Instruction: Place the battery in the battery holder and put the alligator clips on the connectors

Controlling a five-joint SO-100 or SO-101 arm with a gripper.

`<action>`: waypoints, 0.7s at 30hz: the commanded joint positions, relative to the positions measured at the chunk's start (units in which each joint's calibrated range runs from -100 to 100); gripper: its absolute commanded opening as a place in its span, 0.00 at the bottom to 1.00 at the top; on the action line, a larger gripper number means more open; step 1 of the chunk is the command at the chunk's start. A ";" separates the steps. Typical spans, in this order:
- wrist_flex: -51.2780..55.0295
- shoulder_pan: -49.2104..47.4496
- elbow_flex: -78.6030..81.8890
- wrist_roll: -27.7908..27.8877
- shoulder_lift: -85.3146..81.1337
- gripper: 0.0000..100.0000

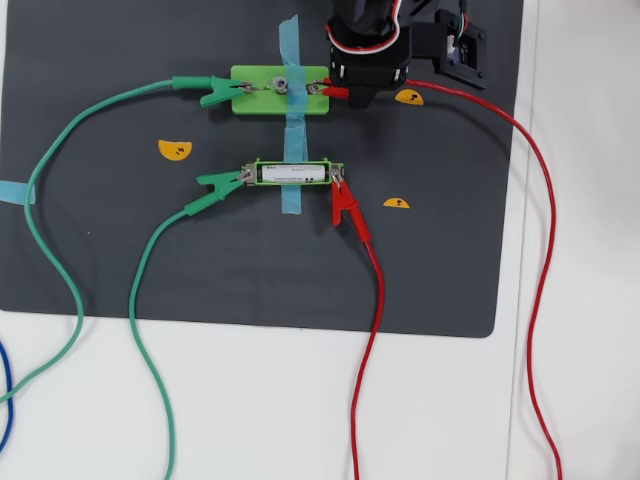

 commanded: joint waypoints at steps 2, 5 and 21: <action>0.00 -0.35 -0.34 -0.09 -1.29 0.01; 0.00 -0.25 -0.34 -0.09 -1.21 0.01; -0.60 -0.25 -1.66 -0.20 5.94 0.01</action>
